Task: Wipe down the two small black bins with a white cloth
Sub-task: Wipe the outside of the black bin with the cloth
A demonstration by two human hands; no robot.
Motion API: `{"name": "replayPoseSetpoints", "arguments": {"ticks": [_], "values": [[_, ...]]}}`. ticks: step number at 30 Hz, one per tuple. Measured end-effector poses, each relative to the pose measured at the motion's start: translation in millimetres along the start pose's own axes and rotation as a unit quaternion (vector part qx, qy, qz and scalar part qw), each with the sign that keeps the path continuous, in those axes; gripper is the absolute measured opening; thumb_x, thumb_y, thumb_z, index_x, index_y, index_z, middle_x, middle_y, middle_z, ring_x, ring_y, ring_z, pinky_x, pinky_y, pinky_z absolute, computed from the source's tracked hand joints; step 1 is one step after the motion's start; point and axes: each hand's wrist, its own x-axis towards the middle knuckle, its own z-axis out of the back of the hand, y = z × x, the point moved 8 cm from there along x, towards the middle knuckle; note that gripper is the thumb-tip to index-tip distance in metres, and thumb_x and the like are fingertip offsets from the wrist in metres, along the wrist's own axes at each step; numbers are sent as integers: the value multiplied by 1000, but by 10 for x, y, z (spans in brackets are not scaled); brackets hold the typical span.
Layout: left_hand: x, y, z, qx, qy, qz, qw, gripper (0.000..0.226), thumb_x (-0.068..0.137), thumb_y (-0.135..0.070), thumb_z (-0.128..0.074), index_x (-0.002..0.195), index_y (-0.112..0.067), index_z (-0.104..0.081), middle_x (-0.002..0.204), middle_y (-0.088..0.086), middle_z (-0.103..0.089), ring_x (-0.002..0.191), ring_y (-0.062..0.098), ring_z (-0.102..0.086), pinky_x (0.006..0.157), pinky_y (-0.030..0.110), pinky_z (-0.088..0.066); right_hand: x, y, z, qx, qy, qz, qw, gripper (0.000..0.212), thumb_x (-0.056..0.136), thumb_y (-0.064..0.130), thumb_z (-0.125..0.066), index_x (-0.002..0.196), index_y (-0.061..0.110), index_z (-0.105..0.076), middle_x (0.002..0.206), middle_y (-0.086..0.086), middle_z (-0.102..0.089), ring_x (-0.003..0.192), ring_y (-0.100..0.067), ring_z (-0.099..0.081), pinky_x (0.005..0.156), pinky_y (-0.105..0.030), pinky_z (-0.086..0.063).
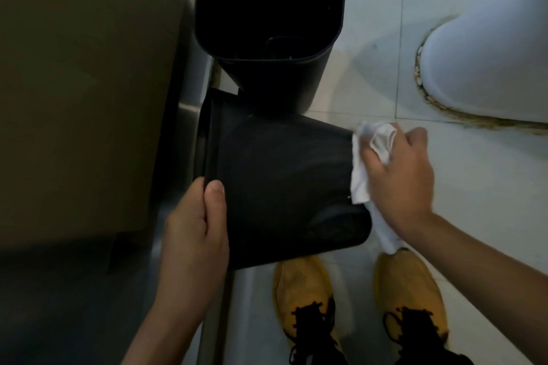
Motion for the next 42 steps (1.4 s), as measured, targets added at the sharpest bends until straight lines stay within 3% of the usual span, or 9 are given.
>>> {"name": "replayPoseSetpoints", "arguments": {"ticks": [5, 9, 12, 16, 24, 29, 35, 37, 42], "values": [[39, 13, 0, 10, 5, -5, 1000, 36, 100, -34, -34, 75, -15, -52, 59, 4, -50, 45, 6, -45, 40, 19, -34, -340, 669, -78, -8, 6, 110, 994, 48, 90, 45, -54, 133, 24, -56, 111, -12, -48, 85, -27, -54, 67, -36, -51], [-10, 65, 28, 32, -8, -14, 999, 33, 102, -28, -36, 75, -15, -50, 61, 5, -53, 49, 12, -47, 43, 32, -35, -706, 1499, -111, 46, 7, 260, 965, 47, 86, 44, -60, 125, 19, -68, 103, -18, -57, 83, -31, -56, 68, -44, -51], [-34, 81, 30, 13, -3, 1, 1000, 33, 101, -27, -37, 73, -15, -51, 66, 5, -55, 49, 12, -48, 41, 28, -35, -773, 1644, -166, 56, 8, 324, 945, 45, 86, 44, -63, 122, 18, -70, 98, -17, -57, 79, -30, -55, 64, -45, -51], [19, -4, 7, 18, 4, -8, 1000, 38, 101, -31, -35, 72, -11, -49, 62, 10, -50, 47, 18, -44, 42, 24, -34, -431, 948, -160, 9, 6, 220, 976, 52, 84, 42, -55, 132, 22, -64, 114, -14, -47, 89, -31, -56, 75, -37, -53], [-20, -48, -7, 0, 20, 24, 1000, 42, 92, -45, -33, 76, -11, -52, 68, 21, -53, 52, 31, -48, 49, 34, -38, -147, -342, 261, -76, -14, -16, 997, 30, 93, 35, -61, 114, 14, -60, 104, -12, -45, 73, -31, -56, 61, -31, -42], [-15, -4, -17, 10, 12, 19, 1000, 37, 98, -36, -34, 75, -12, -52, 66, 20, -52, 47, 18, -44, 44, 30, -35, -478, 493, 376, 33, -10, 111, 993, 39, 90, 38, -59, 124, 19, -64, 104, -1, -41, 74, -14, -47, 59, -19, -41], [2, -3, 12, 41, -22, -14, 999, 37, 101, -29, -38, 68, -14, -46, 58, 11, -46, 49, 13, -47, 38, 22, -31, -724, 1317, -97, 9, 15, 331, 944, 44, 89, 42, -60, 125, 19, -68, 106, -12, -42, 81, -25, -50, 64, -36, -48], [12, -6, 6, 44, -14, -13, 999, 37, 100, -33, -37, 70, -13, -48, 59, 11, -48, 52, 19, -47, 39, 27, -33, -614, 1087, -159, -11, 6, 311, 950, 46, 88, 38, -56, 129, 19, -66, 109, -11, -40, 84, -25, -48, 65, -35, -48], [-29, 50, 26, 24, 13, 21, 999, 39, 91, -47, -33, 73, -18, -52, 67, 6, -55, 46, 15, -47, 42, 29, -38, 103, -278, 139, -114, 9, 83, 990, 44, 90, 37, -54, 130, 21, -62, 119, -18, -49, 88, -37, -59, 70, -38, -49]]}}
